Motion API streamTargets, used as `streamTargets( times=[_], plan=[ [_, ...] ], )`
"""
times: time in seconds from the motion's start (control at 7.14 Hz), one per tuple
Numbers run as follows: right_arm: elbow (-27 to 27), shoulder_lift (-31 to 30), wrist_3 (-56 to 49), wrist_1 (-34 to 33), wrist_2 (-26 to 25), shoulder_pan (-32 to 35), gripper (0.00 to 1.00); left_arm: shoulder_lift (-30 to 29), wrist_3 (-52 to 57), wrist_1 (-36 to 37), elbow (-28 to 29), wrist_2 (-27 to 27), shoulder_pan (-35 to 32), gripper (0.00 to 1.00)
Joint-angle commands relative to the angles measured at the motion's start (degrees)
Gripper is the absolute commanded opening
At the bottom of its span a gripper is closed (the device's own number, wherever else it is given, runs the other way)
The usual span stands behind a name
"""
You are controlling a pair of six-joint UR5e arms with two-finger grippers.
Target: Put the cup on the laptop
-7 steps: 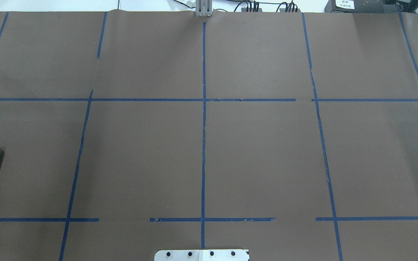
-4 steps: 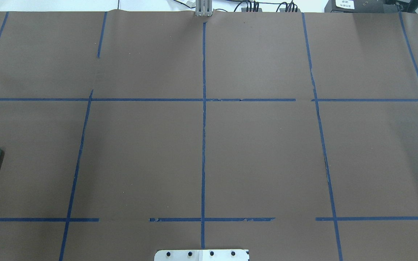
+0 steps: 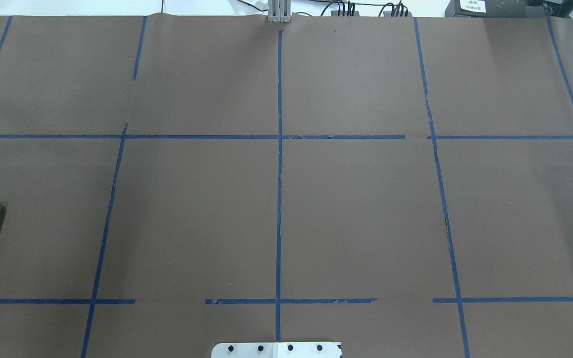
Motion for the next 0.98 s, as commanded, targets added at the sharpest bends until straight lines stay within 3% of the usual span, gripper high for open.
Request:
streamTargets(
  times=[0.0,0.84],
  plan=[
    [0.0,0.0,0.0,0.0,0.0,0.0,1.00,0.9,0.1,0.3,-0.8,0.0,0.0,1.00],
    [0.0,0.1,0.0,0.0,0.0,0.0,1.00,0.6,-0.1,0.3,-0.1,0.1,0.0,1.00]
  ],
)
